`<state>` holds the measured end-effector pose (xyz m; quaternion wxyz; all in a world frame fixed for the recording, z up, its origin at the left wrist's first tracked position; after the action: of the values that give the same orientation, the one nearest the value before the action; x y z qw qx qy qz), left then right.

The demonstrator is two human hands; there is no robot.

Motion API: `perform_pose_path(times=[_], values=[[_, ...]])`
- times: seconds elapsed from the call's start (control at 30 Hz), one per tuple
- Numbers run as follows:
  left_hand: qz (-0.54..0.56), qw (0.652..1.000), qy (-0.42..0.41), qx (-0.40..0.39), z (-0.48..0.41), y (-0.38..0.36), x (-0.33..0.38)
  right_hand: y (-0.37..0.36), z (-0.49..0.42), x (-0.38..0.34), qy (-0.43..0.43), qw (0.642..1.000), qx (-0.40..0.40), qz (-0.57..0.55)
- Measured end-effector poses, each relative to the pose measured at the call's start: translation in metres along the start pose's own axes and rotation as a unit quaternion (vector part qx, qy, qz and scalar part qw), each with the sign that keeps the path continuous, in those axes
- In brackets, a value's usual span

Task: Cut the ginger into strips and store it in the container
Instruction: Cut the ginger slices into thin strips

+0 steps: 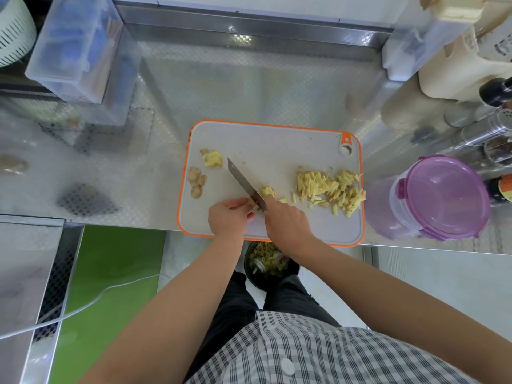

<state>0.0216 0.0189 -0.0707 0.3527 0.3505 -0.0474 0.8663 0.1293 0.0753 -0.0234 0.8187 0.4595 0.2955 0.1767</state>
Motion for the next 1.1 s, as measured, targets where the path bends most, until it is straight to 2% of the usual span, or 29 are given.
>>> perform_pose_path(times=[0.1,0.33,0.47,1.1], values=[[-0.042,0.999,-0.007,0.012,0.003,0.0,-0.001,0.0,0.001,0.001,0.003,1.0,0.006,-0.007],[-0.052,0.998,0.013,0.017,0.002,-0.002,-0.001,0.007,0.0,0.005,0.003,0.999,-0.012,-0.033],[-0.065,0.997,0.02,0.024,0.002,-0.003,-0.001,0.018,0.009,0.006,0.021,0.999,0.018,-0.045],[-0.017,0.999,0.02,0.018,0.002,-0.001,-0.004,0.011,0.021,0.0,0.002,1.0,0.003,-0.013]])
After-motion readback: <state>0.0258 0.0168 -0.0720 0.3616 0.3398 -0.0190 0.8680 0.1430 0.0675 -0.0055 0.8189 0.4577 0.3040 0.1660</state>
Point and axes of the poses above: each hand's wrist, its own z-axis away from the middle knuckle, its own y-axis out of the back of the hand, x = y × z, the point moved 4 cm from there along -z, towards the middle knuckle, and after that the axes turned 6 degrees about y, right-handed, at the moved point
